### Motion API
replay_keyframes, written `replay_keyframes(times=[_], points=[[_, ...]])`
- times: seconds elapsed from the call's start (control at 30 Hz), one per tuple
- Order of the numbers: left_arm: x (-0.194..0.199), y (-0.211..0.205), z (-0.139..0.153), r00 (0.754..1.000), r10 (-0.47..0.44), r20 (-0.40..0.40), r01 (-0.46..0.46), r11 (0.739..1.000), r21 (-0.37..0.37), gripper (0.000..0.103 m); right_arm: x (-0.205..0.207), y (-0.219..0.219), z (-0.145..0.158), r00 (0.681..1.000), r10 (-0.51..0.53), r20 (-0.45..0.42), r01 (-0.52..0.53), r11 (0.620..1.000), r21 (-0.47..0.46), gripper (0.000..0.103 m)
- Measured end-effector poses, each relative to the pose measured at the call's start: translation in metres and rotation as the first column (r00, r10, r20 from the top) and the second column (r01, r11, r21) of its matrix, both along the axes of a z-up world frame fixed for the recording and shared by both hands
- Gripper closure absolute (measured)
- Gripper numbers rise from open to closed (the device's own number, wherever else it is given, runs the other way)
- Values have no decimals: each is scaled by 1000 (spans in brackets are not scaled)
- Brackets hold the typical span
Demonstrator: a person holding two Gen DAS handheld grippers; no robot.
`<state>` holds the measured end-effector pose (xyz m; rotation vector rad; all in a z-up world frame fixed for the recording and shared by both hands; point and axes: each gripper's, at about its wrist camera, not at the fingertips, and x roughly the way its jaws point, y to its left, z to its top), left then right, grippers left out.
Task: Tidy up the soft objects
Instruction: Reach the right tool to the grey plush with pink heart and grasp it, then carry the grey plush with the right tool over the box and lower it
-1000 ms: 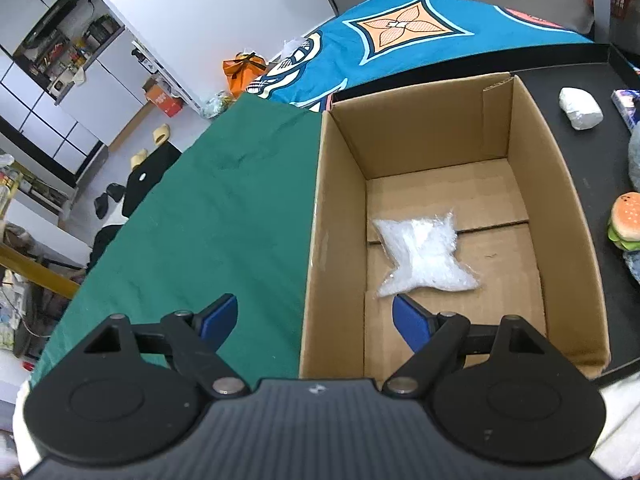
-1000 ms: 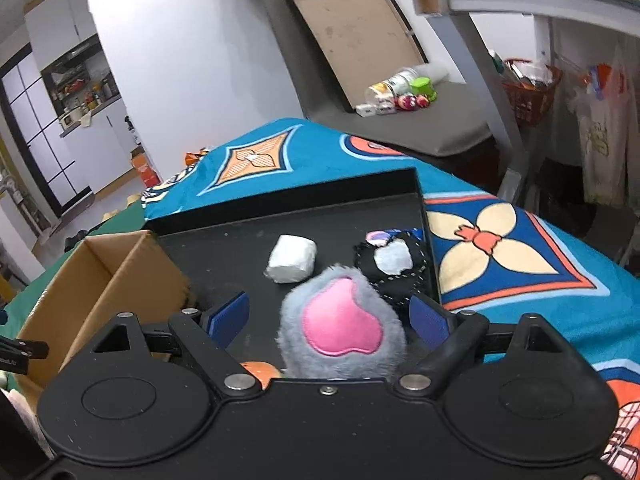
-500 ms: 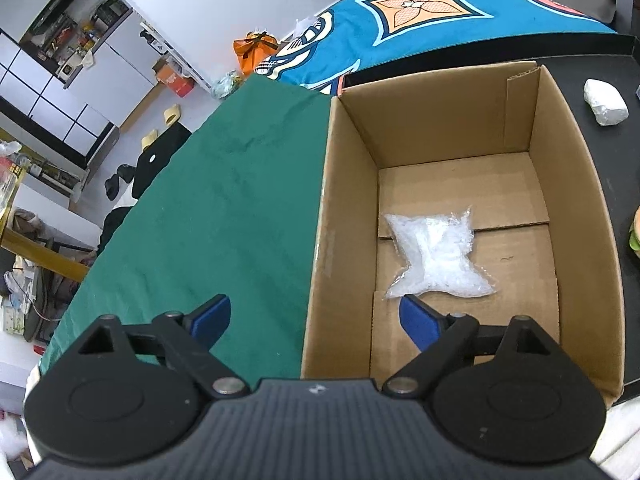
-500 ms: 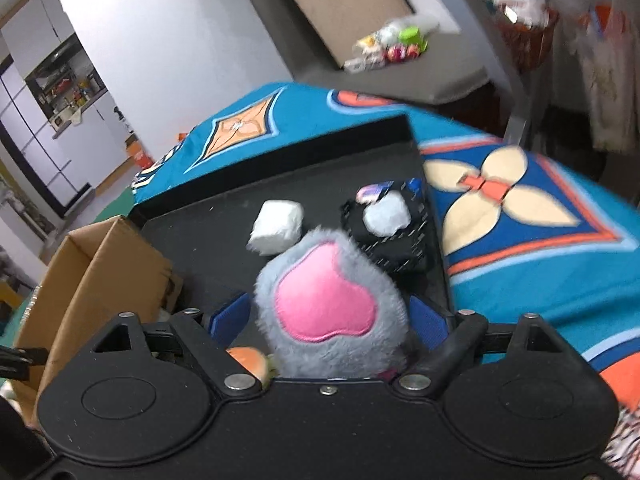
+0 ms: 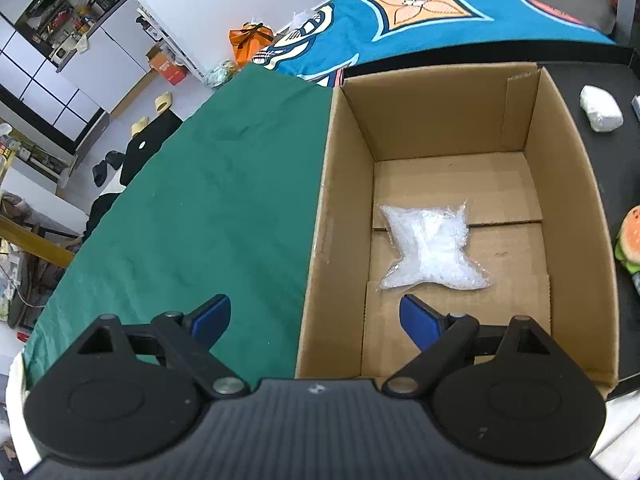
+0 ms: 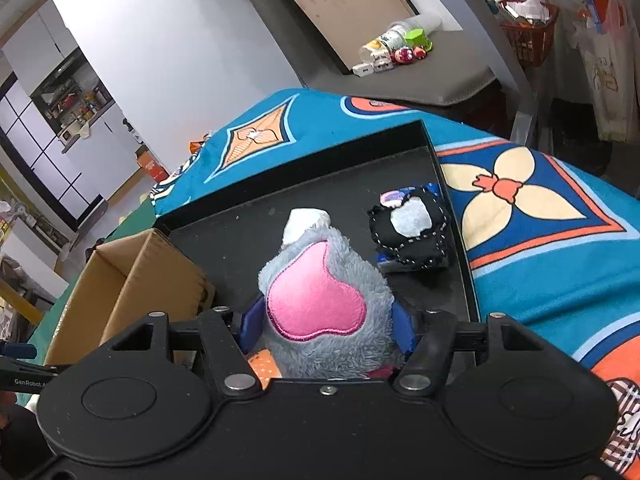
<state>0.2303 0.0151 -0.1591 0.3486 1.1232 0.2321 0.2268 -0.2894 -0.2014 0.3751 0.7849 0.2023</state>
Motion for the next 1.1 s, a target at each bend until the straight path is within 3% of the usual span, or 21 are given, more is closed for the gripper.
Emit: replay_keyframes(times=[0.2,0.77,1.1], points=[[-4,6,8,997,-69,17,69,998,-9,12,-2,7,16,999,12,47,-11,1000,-23,42],[-12,16,5,993,-98,61,102,992,-70,13,-4,37,49,987,39,153,-19,991,-129,42],[-14,17,3,992,-98,85,104,993,-63,20,-5,79,69,970,155,189,-113,970,-213,42]])
